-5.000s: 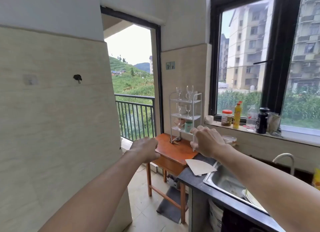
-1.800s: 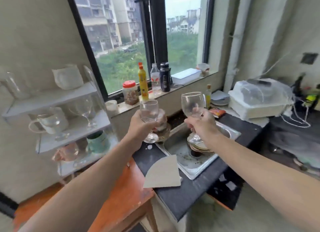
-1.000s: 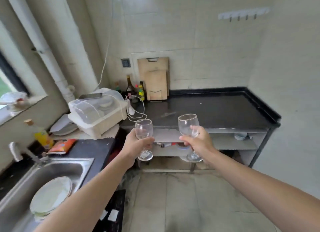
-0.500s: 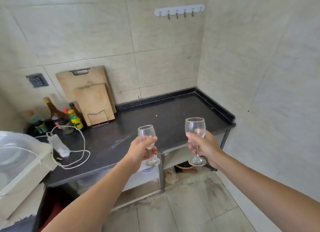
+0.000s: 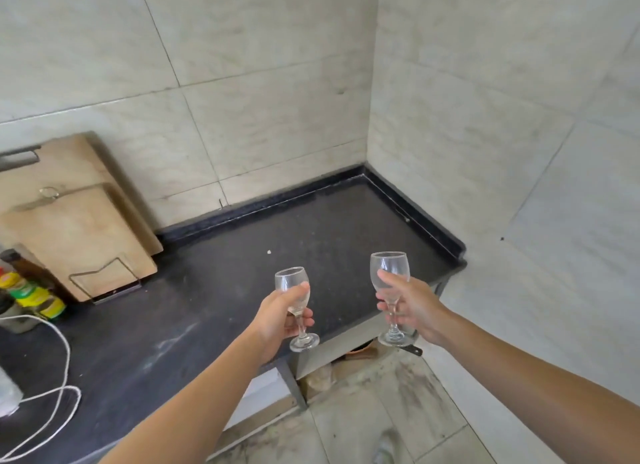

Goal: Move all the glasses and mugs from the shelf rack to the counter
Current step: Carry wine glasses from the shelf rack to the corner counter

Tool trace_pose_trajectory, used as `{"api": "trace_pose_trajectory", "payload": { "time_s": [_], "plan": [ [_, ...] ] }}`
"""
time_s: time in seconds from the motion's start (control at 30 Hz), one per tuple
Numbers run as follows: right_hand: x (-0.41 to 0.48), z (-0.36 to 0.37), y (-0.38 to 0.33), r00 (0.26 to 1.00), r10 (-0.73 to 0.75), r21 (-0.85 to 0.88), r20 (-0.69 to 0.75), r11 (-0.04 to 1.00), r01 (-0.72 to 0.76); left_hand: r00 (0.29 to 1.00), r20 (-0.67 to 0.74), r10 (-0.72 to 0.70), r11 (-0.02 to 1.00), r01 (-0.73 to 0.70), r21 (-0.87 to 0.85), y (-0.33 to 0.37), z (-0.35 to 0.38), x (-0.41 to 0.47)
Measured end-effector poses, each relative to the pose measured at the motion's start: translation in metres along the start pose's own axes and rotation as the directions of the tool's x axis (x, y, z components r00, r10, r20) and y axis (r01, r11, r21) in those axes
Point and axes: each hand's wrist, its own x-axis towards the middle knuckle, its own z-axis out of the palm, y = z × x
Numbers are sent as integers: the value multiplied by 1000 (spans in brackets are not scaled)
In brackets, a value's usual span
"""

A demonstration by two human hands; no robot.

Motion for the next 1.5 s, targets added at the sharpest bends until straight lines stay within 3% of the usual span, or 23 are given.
{"api": "trace_pose_trajectory", "payload": {
  "time_s": [0.23,0.43,0.97,1.17,1.5],
  "plan": [
    [126,-19,-50,997,64,-73,30,995,-62,991,-79,-105,993,100,-64,35,20,108],
    [215,-11,-84,997,70,-140,12,988,-68,987,-58,-152,986,147,-72,65,21,183],
    [457,7,-180,982,-147,-385,-122,919,90,996,-86,-19,995,27,95,176,42,434],
    [527,5,-188,976,-164,-367,-145,925,100,997,-56,58,974,-44,221,185,64,505],
    [579,-3,-185,986,-150,-397,-76,912,108,997,-71,37,958,-15,285,183,82,562]
  ]
}}
